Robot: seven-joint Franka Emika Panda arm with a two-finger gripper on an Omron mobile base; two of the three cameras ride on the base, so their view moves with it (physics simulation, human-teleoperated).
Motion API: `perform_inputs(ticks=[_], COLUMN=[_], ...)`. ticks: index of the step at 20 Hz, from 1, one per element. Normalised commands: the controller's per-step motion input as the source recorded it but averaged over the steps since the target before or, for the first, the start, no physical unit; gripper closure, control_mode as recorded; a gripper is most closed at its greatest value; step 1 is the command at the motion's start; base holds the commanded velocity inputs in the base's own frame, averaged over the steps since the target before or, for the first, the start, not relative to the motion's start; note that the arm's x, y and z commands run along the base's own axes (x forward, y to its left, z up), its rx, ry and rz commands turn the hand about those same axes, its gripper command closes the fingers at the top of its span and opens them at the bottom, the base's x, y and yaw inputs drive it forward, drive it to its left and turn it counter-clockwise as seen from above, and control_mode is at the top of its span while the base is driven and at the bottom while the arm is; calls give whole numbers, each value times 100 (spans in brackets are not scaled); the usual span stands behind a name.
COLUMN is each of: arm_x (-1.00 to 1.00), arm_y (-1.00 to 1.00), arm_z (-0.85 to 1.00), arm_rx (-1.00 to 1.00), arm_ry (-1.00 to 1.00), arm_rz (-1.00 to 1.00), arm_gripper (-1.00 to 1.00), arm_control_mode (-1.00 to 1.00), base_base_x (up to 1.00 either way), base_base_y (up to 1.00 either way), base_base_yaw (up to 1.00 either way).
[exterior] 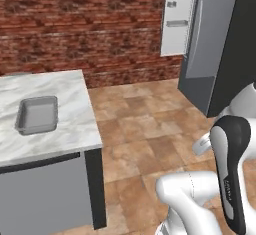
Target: Place one eggplant and one fish in each tupperware on the nearby counter, to pack two identical lunches.
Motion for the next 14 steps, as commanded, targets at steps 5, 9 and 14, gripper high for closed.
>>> perform_inputs(ticks=[5,9,14], arm_x=[0,0,0], arm_y=[0,0,0], arm_z=[0,0,0], arm_rx=[0,0,0], arm_ry=[0,0,0], arm_rz=[0,0,0], arm_gripper=[-100,-100,-100], arm_control_mode=[100,100,100], base_base_x=[87,100,100], base_base_y=[-100,-69,-18], base_base_yaw=[-5,0,0])
